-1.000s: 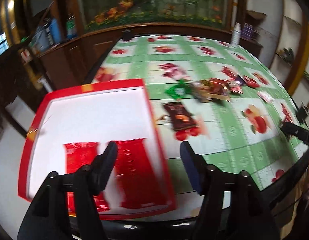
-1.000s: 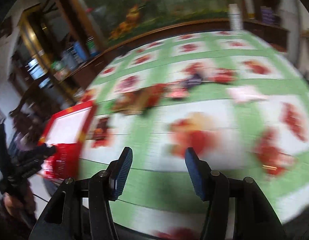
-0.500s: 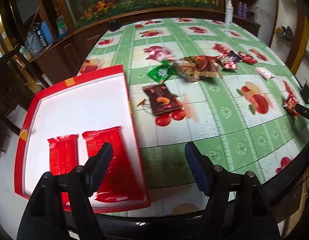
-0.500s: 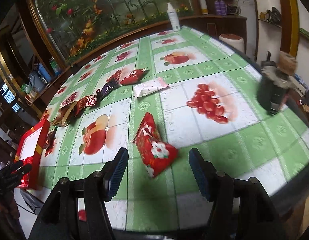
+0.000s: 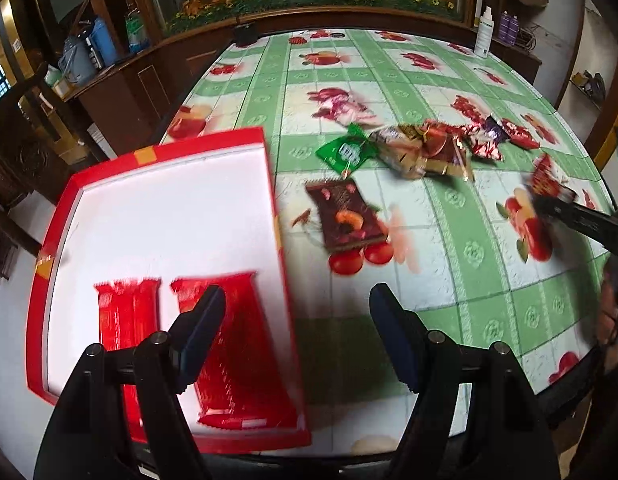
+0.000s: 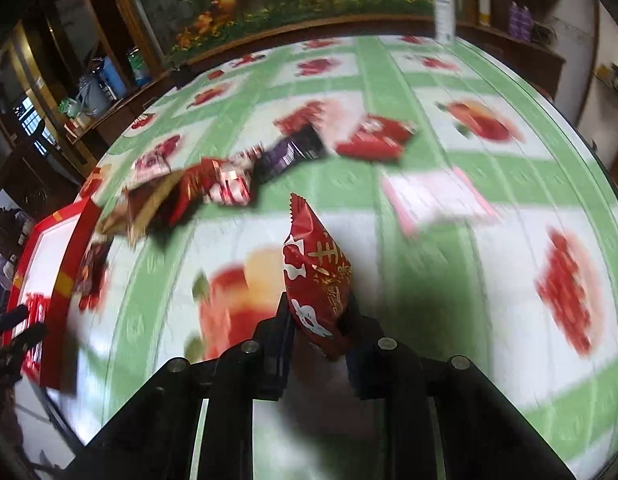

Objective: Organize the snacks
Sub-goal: 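Grasp the dark brown chocolate packet with the left gripper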

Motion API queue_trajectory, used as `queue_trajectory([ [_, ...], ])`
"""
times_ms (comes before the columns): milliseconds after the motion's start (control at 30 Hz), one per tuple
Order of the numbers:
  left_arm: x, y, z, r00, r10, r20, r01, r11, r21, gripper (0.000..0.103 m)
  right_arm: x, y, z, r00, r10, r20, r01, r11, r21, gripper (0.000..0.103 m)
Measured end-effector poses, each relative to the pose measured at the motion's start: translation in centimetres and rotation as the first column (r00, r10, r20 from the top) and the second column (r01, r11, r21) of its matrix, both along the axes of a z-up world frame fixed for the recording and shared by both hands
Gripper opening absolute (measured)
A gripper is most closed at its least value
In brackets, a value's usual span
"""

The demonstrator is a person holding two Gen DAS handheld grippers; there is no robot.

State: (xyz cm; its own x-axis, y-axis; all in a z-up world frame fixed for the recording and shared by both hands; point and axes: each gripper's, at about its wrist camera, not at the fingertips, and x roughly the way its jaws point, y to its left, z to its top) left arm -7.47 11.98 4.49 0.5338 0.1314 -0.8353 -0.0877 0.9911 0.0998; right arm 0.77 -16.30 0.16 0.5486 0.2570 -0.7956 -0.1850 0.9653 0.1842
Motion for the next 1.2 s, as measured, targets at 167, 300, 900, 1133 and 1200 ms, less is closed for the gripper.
queue_trajectory([
  [167, 2.3, -0.7, -0.2, 1.0, -0.012, -0.004, 0.013, 1.0, 0.019, 0.074, 1.3, 0.2, -0.3, 0.999, 0.018, 0.036, -0.02, 0.996, 0.082, 0.023],
  [300, 4.1, -1.3, -1.5, 0.999, -0.019, -0.039, 0.018, 1.0, -0.004, 0.074, 1.5, -0.8, -0.4, 0.999, -0.005, 0.035, 0.001, 0.992, 0.126, 0.023],
  [900, 8.5, -2.1, -4.4, 0.996, 0.027, -0.089, -0.037, 0.993, -0.111, 0.075, 1.7, -0.4, -0.1, 0.999, 0.003, 0.047, -0.007, 0.996, 0.093, 0.024],
  [1133, 7.7, -2.9, -4.3, 0.999, -0.029, -0.03, 0.026, 0.994, -0.11, 0.052, 1.7, -0.4, -0.1, 0.999, 0.003, 0.048, -0.008, 0.996, 0.092, 0.024],
  [1200, 7.3, -3.5, -4.1, 0.997, -0.075, -0.021, 0.073, 0.991, -0.113, 0.039, 1.7, -0.4, -0.1, 0.999, 0.002, 0.049, -0.007, 0.996, 0.092, 0.024],
])
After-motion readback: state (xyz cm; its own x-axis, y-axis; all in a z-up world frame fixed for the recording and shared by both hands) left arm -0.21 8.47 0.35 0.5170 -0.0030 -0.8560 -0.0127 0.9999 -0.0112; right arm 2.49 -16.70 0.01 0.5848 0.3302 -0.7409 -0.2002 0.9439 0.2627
